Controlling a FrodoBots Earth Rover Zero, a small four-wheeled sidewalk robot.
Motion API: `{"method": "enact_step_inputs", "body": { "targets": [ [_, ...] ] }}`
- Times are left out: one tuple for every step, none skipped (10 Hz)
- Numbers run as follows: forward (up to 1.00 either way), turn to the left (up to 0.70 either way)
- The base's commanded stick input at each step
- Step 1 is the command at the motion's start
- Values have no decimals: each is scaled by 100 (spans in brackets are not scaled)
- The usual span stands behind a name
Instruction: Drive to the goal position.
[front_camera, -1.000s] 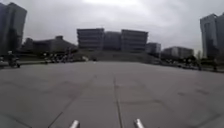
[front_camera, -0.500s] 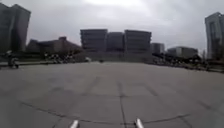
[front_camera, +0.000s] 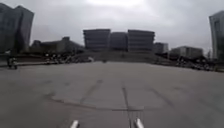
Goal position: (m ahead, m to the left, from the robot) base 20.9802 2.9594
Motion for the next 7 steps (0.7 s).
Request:
{"method": "enact_step_inputs", "body": {
  "targets": [
    [100,6],
    [100,6],
    [100,6],
    [100,5],
    [100,-34],
    [100,-34],
    [100,-34]
  ]
}}
